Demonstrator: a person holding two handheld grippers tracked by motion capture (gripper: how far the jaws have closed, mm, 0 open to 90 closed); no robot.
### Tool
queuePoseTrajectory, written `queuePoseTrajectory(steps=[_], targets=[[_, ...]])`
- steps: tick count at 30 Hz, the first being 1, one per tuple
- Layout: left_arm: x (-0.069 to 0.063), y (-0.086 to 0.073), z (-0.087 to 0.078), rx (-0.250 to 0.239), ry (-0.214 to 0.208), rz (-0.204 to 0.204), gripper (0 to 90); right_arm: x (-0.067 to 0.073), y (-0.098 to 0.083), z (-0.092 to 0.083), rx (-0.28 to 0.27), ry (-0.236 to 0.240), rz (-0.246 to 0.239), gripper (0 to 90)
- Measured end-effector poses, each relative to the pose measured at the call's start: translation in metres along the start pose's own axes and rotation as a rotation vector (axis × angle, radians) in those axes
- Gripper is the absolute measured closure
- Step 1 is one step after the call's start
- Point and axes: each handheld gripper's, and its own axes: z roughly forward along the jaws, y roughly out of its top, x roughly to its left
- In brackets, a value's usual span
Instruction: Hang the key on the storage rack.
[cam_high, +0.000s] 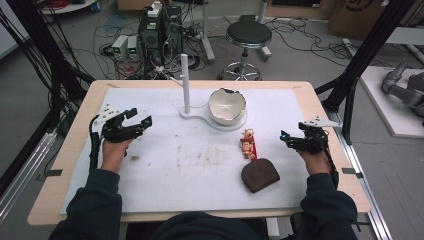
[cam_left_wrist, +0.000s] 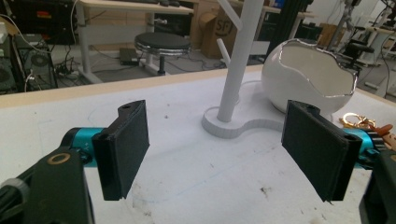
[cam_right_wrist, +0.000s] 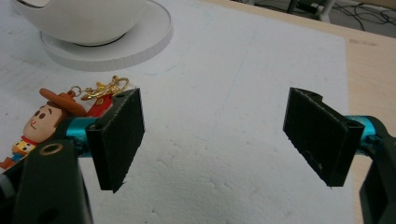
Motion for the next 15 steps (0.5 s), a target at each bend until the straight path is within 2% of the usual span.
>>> queuePoseTrajectory(steps=[5,6,7,11,12,15], targets=[[-0.003,0.001,0.0,0.0,-0.007,0.011,23.1,0.013,0.003,0.003,-0.006,0.04,0.023,20.9],[-0.004,0.001,0.0,0.0,-0.008,0.009,23.1,0.017,0.004,0.004,-0.011,0.044,0.025,20.9],[-0.004,0.001,0.001,-0.002,-0.01,0.001,23.1,0.026,0.006,0.006,-0.008,0.071,0.028,20.9],[-0.001,-0.002,0.003,0.009,-0.015,-0.009,23.1,0.041,0.01,0.016,0.021,0.103,0.003,21.5],[0.0,-0.002,0.003,0.01,-0.014,-0.013,23.1,0.051,0.012,0.022,0.049,0.122,-0.012,28.7],[0.0,-0.001,0.002,0.011,-0.006,-0.014,23.1,0.059,0.013,0.029,0.067,0.138,-0.03,29.8]])
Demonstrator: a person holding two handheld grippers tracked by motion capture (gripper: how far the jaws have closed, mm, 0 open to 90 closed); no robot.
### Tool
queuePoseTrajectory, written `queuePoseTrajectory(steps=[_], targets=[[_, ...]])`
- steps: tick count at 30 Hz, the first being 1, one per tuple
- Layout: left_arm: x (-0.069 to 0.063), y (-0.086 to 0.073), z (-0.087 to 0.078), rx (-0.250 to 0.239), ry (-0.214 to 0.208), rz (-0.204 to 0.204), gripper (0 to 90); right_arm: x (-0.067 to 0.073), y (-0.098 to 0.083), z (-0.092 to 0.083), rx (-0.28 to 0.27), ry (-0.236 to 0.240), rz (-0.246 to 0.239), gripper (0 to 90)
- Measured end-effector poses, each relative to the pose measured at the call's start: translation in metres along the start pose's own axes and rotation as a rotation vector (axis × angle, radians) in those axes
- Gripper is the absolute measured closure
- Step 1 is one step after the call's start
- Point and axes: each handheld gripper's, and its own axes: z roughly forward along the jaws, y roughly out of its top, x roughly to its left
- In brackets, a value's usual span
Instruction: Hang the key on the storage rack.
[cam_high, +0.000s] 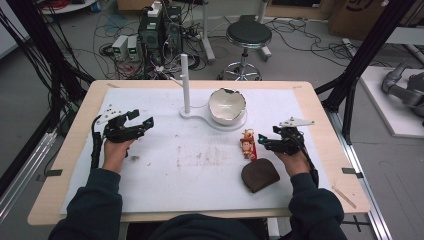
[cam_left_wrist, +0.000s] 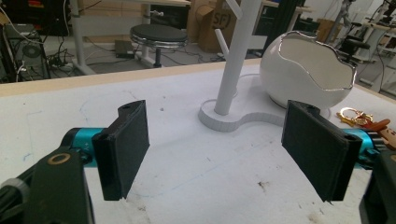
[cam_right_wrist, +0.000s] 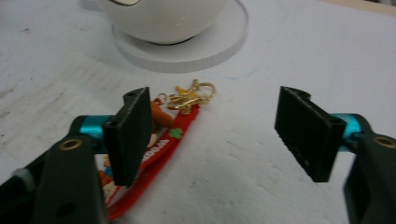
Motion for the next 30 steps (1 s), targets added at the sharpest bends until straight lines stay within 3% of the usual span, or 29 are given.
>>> queuePoseTrajectory(steps=[2,7,10,18,19,22,24,26,28,30], targets=[[0.0,0.0,0.0,0.005,0.002,0.006,23.1,0.007,0.001,0.009,0.039,0.028,-0.022,38.5],[-0.005,0.0,0.002,0.018,0.006,0.021,23.2,0.016,0.002,0.021,0.091,0.06,-0.049,45.1],[-0.006,-0.001,0.003,0.029,0.006,0.025,23.2,0.021,0.003,0.027,0.118,0.065,-0.062,44.7],[-0.003,-0.002,0.003,0.036,0.012,0.02,23.3,0.029,0.005,0.045,0.189,0.048,-0.1,33.0],[-0.003,-0.002,0.003,0.037,0.012,0.018,23.2,0.033,0.005,0.048,0.217,0.029,-0.128,31.5],[-0.003,-0.002,0.003,0.041,0.014,0.018,23.3,0.033,0.004,0.05,0.244,0.021,-0.126,32.4],[-0.003,-0.002,0.003,0.04,0.013,0.017,23.4,0.031,0.004,0.047,0.248,0.016,-0.131,41.9],[-0.003,-0.002,0.002,0.037,0.016,0.016,23.4,0.029,0.004,0.042,0.256,-0.041,-0.147,49.0],[-0.002,-0.002,0.002,0.041,0.015,0.015,23.4,0.022,0.003,0.038,0.262,-0.058,-0.105,49.5],[-0.002,-0.002,0.002,0.042,0.015,0.014,23.4,0.019,0.003,0.037,0.263,-0.078,-0.102,49.7]])
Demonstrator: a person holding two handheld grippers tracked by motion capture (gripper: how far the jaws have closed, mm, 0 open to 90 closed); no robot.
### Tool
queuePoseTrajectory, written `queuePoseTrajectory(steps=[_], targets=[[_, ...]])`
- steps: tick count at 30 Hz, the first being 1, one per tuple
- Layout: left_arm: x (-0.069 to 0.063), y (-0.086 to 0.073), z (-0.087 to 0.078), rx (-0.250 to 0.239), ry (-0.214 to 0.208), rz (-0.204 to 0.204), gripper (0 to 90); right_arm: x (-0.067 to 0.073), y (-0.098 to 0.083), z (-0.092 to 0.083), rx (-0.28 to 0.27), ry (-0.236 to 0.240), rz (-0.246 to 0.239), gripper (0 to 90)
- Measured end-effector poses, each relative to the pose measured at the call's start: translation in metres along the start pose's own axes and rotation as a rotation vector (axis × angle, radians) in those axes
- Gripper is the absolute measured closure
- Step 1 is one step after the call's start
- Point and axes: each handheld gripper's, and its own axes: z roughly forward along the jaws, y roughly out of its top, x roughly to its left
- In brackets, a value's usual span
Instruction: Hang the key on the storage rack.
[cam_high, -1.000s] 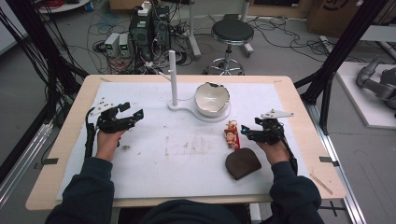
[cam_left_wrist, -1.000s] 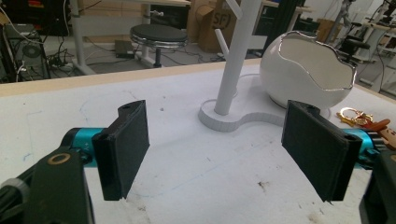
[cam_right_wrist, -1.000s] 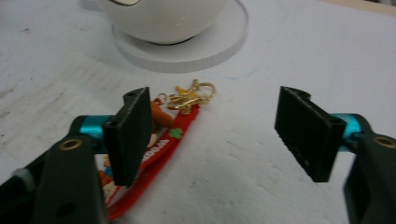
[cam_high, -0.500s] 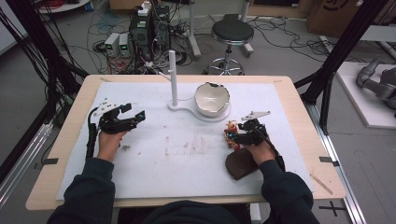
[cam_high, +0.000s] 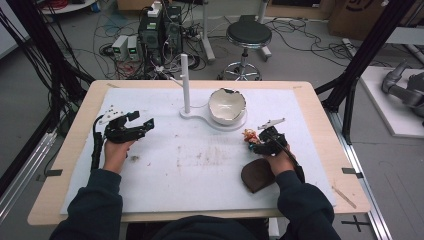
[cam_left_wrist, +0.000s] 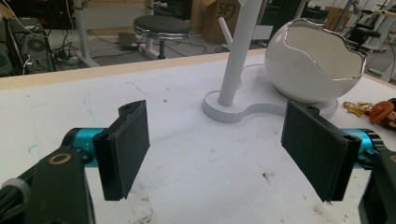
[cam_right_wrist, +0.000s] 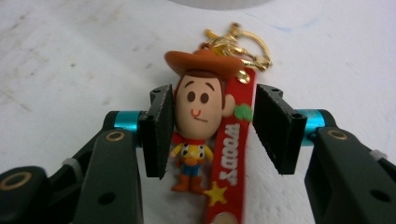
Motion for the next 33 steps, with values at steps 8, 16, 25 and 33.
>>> queuePoseTrajectory(steps=[8,16,25,33], targets=[[0.0,0.0,0.0,0.005,0.002,0.0,23.5,0.005,0.002,0.006,0.005,0.021,-0.057,51.7],[0.001,-0.001,0.0,0.006,0.002,-0.004,23.5,0.003,0.001,0.004,-0.004,0.04,-0.08,57.3],[0.0,-0.001,0.001,0.014,0.003,-0.004,23.7,-0.003,-0.001,0.004,-0.013,0.091,-0.035,63.6],[0.002,-0.001,0.0,0.015,0.008,-0.007,23.7,0.005,0.014,-0.02,-0.173,0.126,-0.096,64.4]])
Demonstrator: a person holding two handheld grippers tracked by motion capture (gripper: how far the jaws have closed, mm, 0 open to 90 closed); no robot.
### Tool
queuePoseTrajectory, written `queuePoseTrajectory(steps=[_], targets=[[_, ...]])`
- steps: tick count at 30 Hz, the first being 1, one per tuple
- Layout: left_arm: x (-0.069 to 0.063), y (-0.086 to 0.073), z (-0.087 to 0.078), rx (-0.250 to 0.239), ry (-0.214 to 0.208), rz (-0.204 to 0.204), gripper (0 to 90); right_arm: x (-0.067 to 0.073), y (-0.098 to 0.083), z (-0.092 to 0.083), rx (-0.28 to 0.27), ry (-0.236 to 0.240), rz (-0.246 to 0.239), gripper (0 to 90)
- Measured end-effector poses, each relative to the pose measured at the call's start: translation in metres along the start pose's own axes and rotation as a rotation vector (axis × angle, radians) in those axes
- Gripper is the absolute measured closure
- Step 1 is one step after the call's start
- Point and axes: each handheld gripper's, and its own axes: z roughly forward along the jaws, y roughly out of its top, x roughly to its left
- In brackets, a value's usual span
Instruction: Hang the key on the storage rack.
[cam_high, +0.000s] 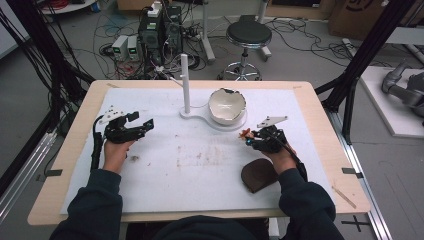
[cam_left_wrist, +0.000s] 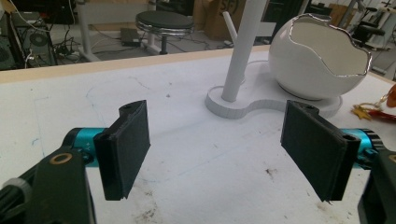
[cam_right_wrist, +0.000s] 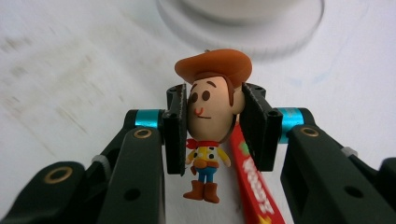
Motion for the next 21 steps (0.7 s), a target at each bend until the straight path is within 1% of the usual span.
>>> queuePoseTrajectory(steps=[1,2,3,4,5,6,7,8,10,11,12,13,14,15,17,18,21], targets=[[0.0,0.0,0.0,0.0,0.0,0.0,23.7,0.0,0.0,0.0,0.0,0.0,0.0,64.4],[0.0,0.0,0.0,0.0,-0.001,0.001,23.8,-0.001,0.005,-0.005,-0.041,0.013,-0.007,64.5],[0.0,0.0,0.0,-0.002,-0.001,-0.003,23.9,-0.001,0.009,-0.008,-0.06,0.02,-0.008,64.5],[0.0,0.0,0.0,-0.002,-0.001,-0.003,23.9,-0.001,0.009,-0.008,-0.06,0.02,-0.008,64.5],[0.0,0.0,0.0,-0.003,0.0,-0.002,23.9,-0.001,0.016,-0.015,-0.099,0.031,-0.016,64.8],[0.001,0.0,-0.001,-0.005,0.0,-0.005,23.9,-0.001,0.016,-0.015,-0.099,0.031,-0.016,64.8],[0.001,0.0,-0.001,-0.005,0.002,-0.007,23.9,0.0,0.021,-0.018,-0.119,0.04,-0.018,65.0],[0.001,0.0,-0.001,-0.004,0.002,-0.008,23.9,0.001,0.03,-0.024,-0.154,0.047,-0.026,66.2],[0.002,0.0,-0.001,-0.005,0.001,-0.008,23.9,0.002,0.043,-0.031,-0.188,0.057,-0.047,67.3],[0.002,0.0,-0.001,-0.006,0.002,-0.008,23.9,0.002,0.043,-0.031,-0.188,0.057,-0.047,67.3],[0.002,0.0,-0.001,-0.006,0.002,-0.007,23.9,0.003,0.049,-0.033,-0.202,0.063,-0.053,67.7],[0.002,0.0,-0.001,-0.004,0.001,-0.009,23.9,0.005,0.06,-0.035,-0.198,0.054,-0.068,68.3],[0.002,0.0,-0.001,-0.005,0.001,-0.008,23.9,0.005,0.063,-0.034,-0.192,0.056,-0.078,68.5],[0.002,0.0,-0.001,-0.006,0.001,-0.008,23.9,0.005,0.063,-0.034,-0.192,0.056,-0.078,68.5],[0.002,0.0,-0.001,-0.007,0.001,-0.008,24.0,0.006,0.068,-0.031,-0.191,0.074,-0.074,68.8],[0.002,0.0,-0.001,-0.006,0.0,-0.009,24.0,0.007,0.071,-0.03,-0.205,0.087,-0.08,68.9],[0.002,-0.001,-0.001,-0.004,-0.001,-0.011,24.0,0.009,0.077,-0.031,-0.242,0.114,-0.077,69.0]])
